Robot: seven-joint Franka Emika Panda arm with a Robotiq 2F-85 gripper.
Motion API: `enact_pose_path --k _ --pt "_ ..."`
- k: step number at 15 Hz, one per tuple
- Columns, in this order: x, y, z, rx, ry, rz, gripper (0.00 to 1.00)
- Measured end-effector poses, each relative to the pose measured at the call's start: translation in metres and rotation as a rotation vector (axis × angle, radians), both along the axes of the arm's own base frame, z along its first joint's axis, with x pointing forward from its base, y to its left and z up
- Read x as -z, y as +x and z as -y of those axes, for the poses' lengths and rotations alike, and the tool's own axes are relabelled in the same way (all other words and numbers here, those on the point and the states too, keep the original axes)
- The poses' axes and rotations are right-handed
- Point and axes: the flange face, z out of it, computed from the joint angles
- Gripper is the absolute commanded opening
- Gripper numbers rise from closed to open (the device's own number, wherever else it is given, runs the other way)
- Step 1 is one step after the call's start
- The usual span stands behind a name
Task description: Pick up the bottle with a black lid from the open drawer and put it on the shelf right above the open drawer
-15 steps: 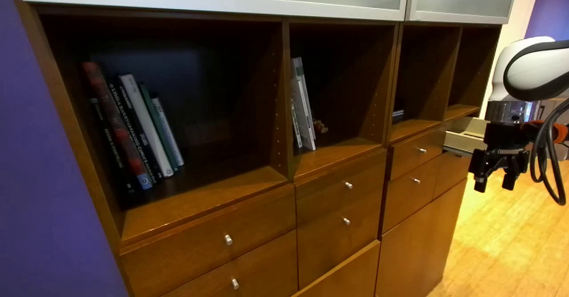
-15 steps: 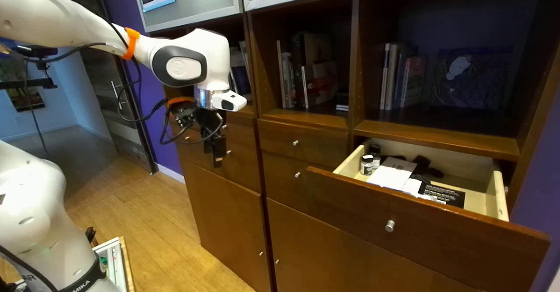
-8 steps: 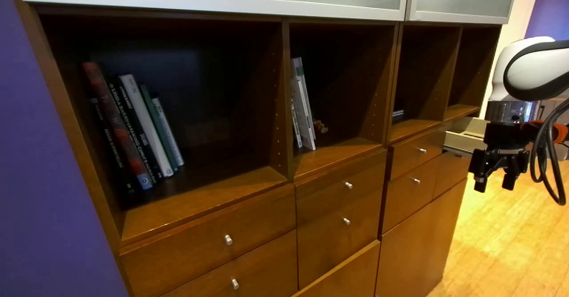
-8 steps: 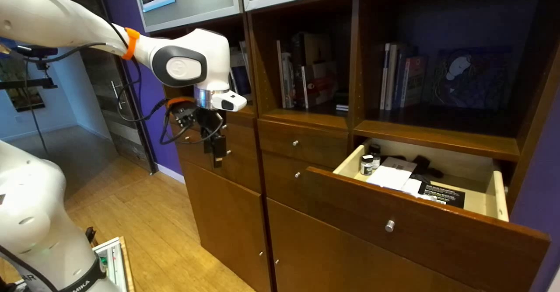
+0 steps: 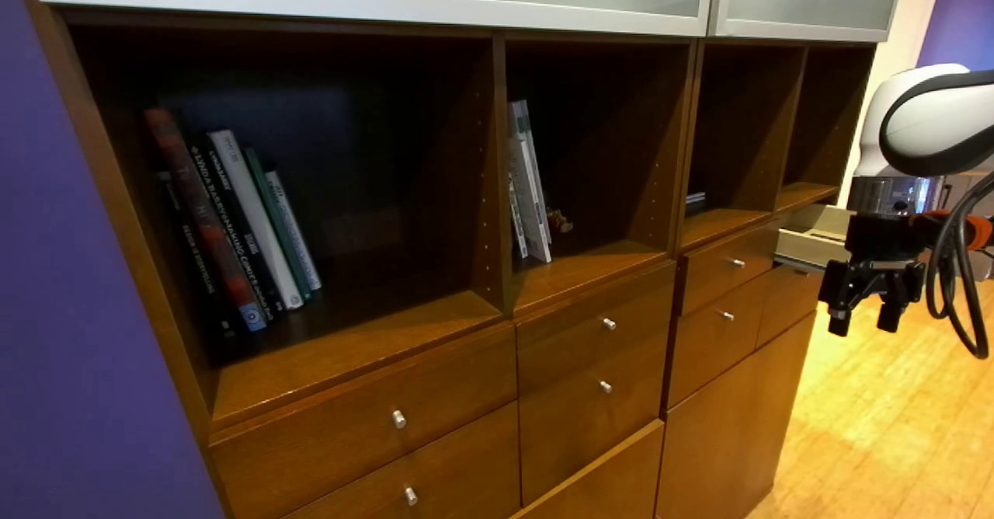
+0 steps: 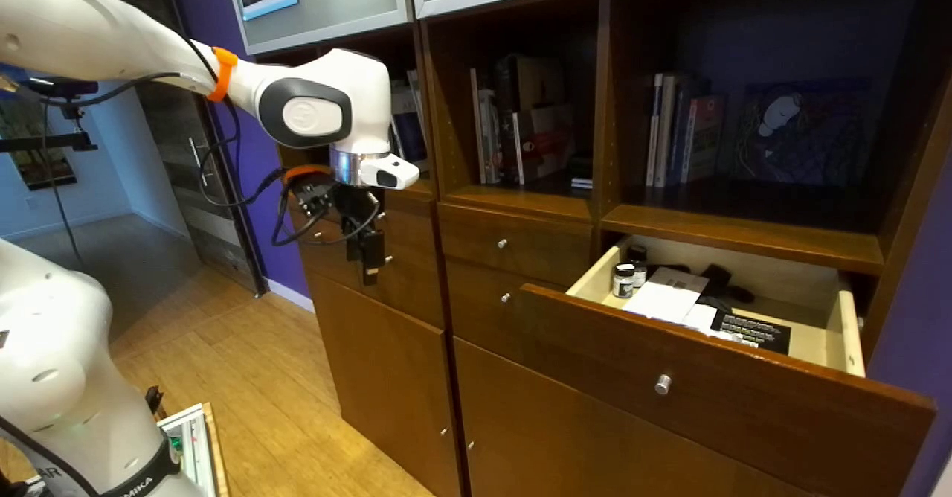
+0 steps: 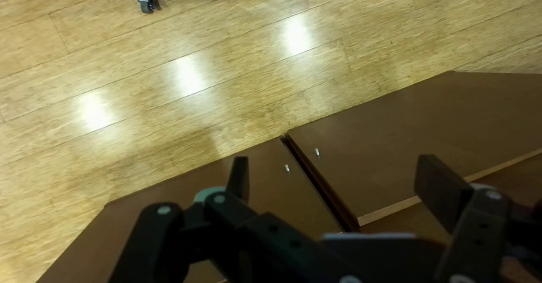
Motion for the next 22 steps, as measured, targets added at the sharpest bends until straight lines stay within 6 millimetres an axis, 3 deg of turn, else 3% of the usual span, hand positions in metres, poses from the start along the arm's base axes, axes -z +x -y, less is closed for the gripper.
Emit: enact_pose_path --k 6,13,18,22 --pt "-0.004 0.003 0.008 0.017 -0.006 0.021 1.00" --pt "-0.036 0.019 0.092 0.192 -0.080 0.084 1.00" --pt "-0.080 0.060 0.143 0.404 -0.101 0.219 1.00" --pt "-0.097 0.109 0.173 0.574 -0.134 0.307 1.00"
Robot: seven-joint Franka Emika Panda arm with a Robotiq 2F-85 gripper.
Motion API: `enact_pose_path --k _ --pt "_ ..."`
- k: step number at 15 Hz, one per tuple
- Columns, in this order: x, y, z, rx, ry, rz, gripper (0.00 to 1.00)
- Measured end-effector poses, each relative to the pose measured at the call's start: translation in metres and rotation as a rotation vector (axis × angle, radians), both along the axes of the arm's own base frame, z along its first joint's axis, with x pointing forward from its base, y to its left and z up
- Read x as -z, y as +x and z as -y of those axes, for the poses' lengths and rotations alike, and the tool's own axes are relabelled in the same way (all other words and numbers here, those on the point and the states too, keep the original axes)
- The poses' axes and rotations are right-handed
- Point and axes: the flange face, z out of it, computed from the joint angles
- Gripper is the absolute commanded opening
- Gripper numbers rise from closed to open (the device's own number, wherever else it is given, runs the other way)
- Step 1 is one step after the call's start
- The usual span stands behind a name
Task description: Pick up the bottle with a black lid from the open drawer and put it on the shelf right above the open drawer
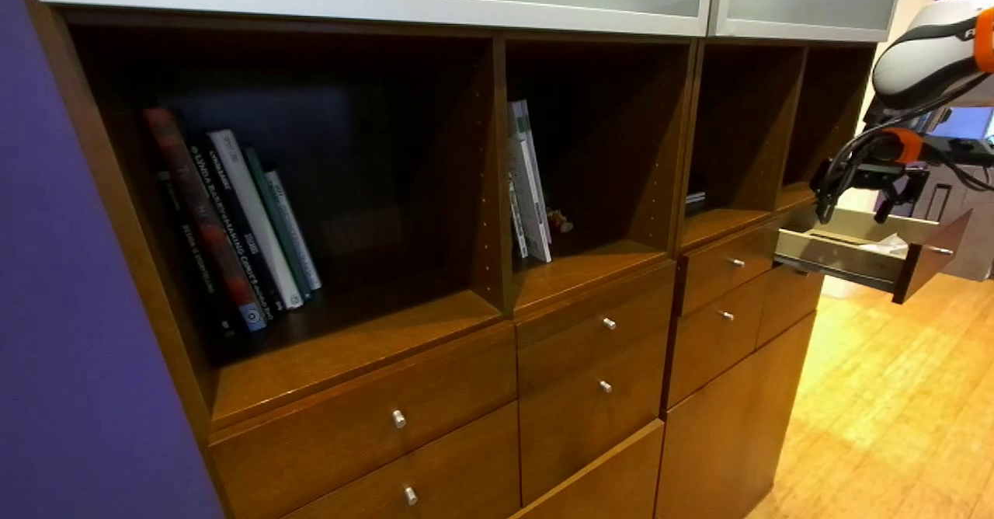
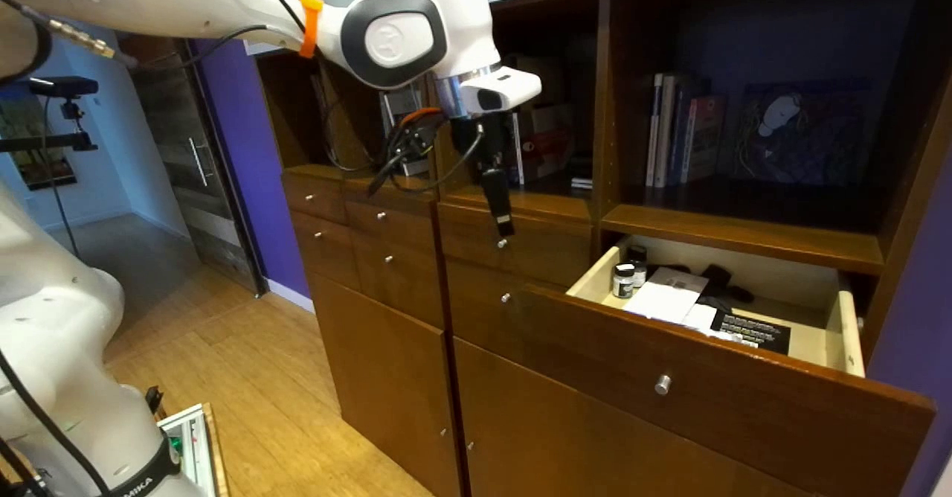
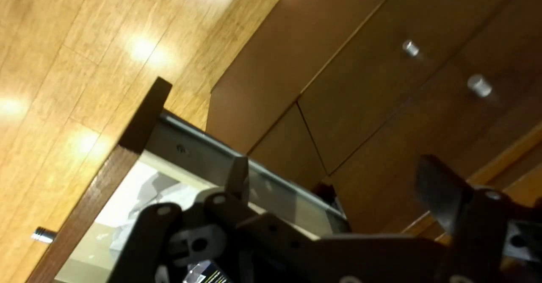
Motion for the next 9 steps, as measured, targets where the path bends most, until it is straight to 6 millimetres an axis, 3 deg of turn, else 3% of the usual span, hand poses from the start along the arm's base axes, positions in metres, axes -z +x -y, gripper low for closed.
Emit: enact_pose_path --k 5,9 --pt "0.011 0.056 0.040 0.116 -0.027 0.010 1.00" --pt "0.018 0.078 0.058 0.153 -0.042 0.011 1.00"
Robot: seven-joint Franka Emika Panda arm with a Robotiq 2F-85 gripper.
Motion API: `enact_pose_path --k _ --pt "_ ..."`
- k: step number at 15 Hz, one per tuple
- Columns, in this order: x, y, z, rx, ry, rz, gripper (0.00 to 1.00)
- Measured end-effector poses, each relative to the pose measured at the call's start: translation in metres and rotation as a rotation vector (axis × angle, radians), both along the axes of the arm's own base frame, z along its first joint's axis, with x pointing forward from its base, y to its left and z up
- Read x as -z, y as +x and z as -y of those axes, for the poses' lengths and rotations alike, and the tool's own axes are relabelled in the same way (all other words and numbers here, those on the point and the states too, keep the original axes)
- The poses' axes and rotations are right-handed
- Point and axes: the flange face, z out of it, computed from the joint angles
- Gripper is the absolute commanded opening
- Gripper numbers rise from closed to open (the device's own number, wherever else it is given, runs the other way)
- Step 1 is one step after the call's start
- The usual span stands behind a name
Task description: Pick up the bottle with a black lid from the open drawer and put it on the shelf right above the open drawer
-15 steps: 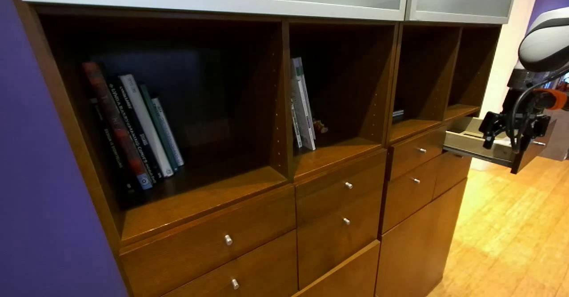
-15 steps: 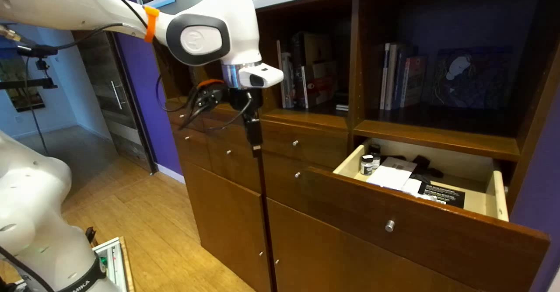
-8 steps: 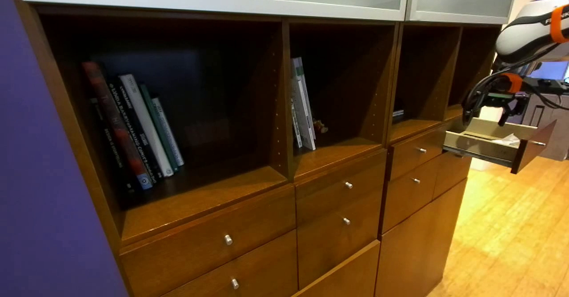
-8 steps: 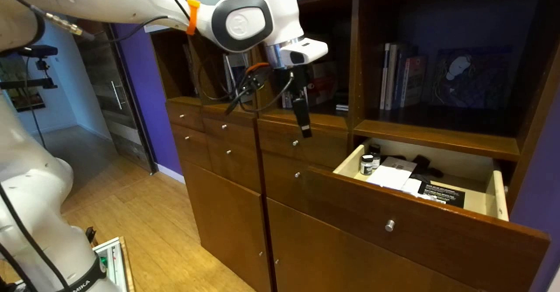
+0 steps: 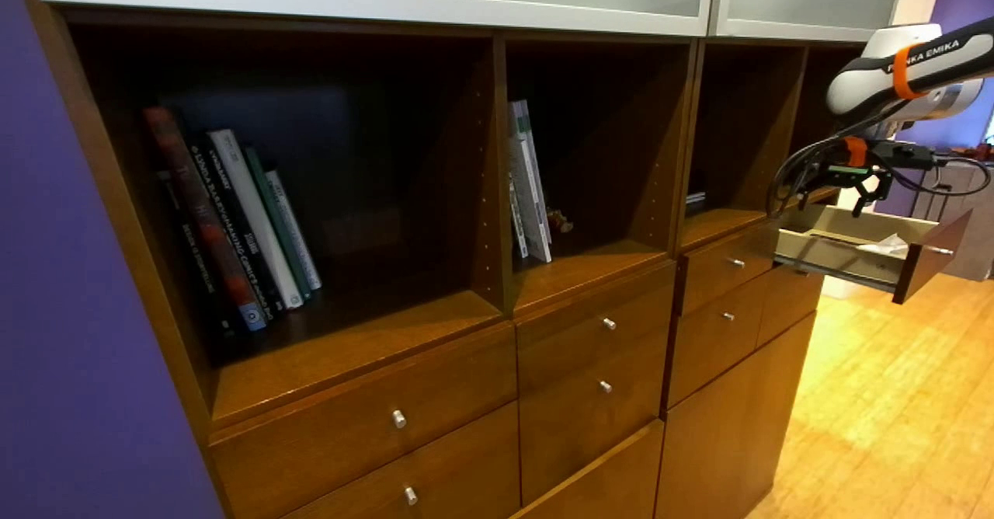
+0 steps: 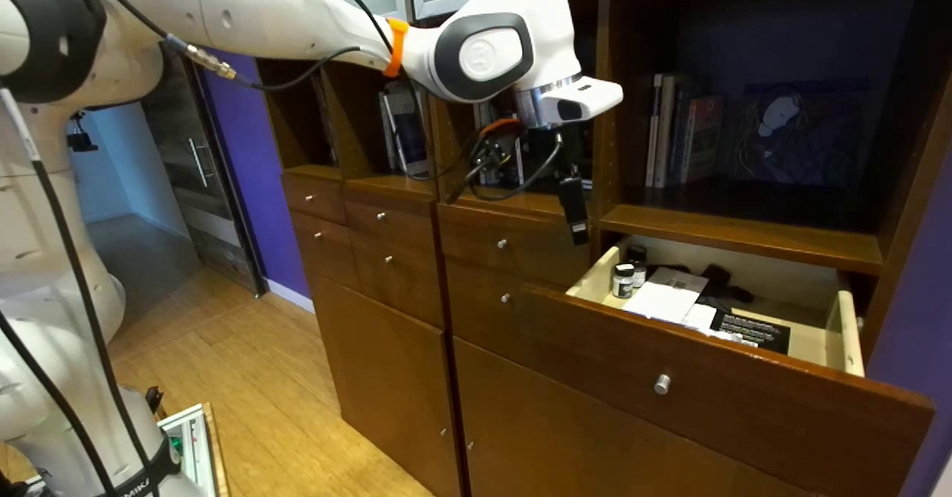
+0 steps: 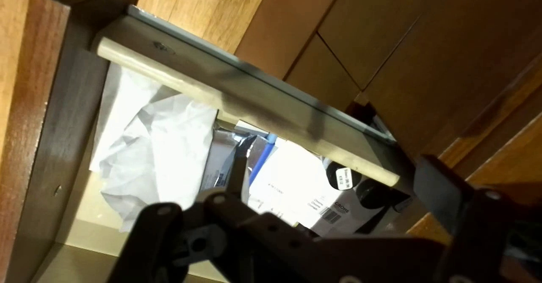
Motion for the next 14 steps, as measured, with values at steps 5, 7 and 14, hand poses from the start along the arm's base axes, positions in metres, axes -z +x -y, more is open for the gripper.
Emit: enact_pose_path --k 5,7,14 --pt "0.000 0.001 0.001 0.000 0.002 -0.002 1.00" --pt "0.008 0.000 0.010 0.012 0.017 -0.008 1.00" --pt "0.056 -0.005 0.065 0.058 0.116 0.022 1.00"
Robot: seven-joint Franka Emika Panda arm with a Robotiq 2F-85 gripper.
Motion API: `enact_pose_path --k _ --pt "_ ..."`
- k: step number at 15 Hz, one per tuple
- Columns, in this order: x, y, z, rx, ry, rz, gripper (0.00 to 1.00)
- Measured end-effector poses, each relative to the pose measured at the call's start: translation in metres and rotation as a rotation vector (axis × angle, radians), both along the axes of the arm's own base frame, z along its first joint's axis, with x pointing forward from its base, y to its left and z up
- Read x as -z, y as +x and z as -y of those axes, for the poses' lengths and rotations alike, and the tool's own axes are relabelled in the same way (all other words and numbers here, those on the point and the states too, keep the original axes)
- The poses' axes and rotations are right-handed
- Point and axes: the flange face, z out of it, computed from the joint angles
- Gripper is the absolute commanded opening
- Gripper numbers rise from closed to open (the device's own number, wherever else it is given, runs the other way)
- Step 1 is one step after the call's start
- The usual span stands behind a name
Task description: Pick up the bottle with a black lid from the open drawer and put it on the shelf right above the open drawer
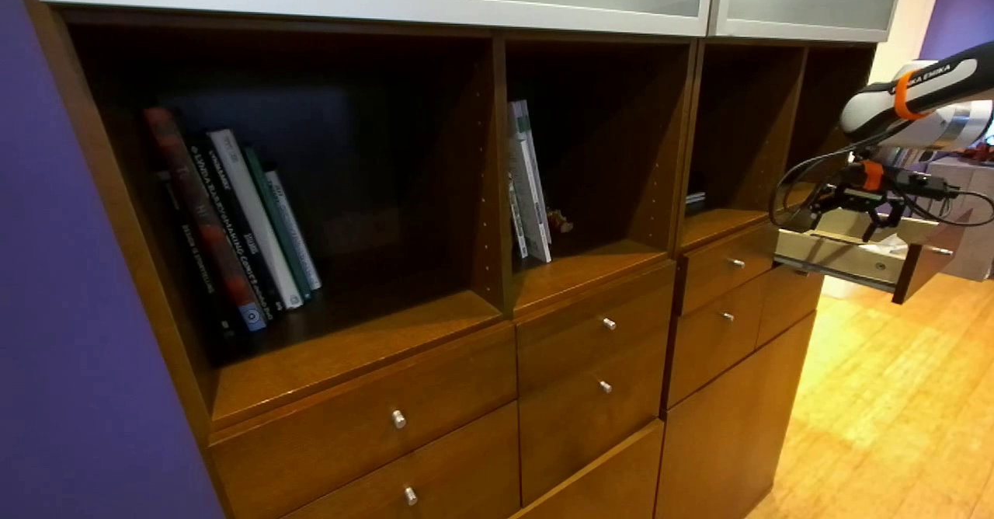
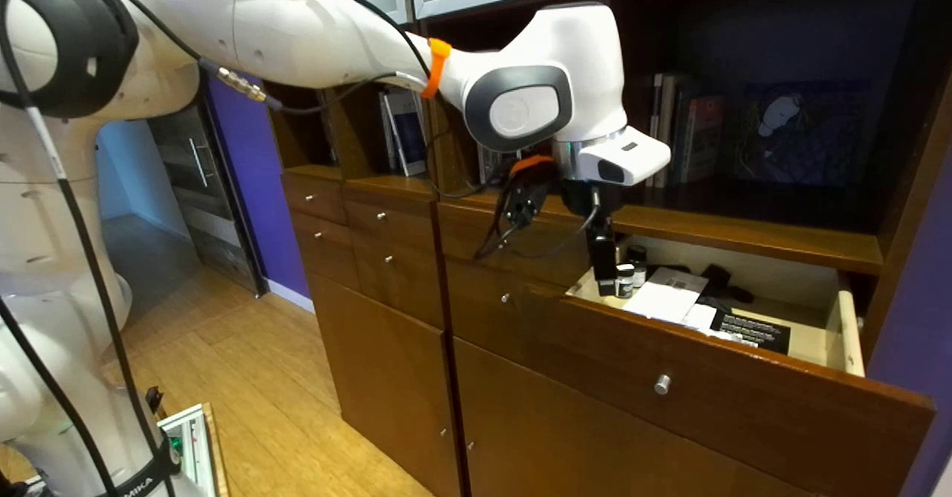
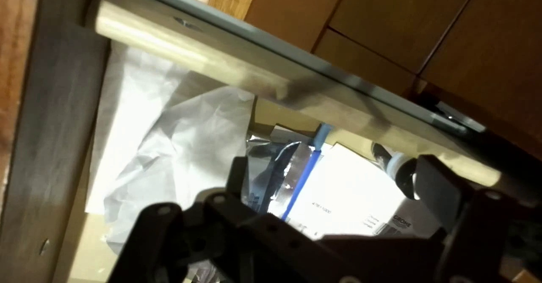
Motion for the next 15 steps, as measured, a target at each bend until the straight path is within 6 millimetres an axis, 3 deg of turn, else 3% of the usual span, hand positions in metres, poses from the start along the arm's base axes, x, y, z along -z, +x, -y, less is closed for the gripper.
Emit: enact_pose_path --k 4,11,15 --pt "0.018 0.014 0.004 0.000 0.065 0.048 1.00" --pt "0.025 0.043 0.005 0.019 0.085 0.104 1.00" --pt "0.027 0.046 0.014 0.035 0.081 0.107 1.00"
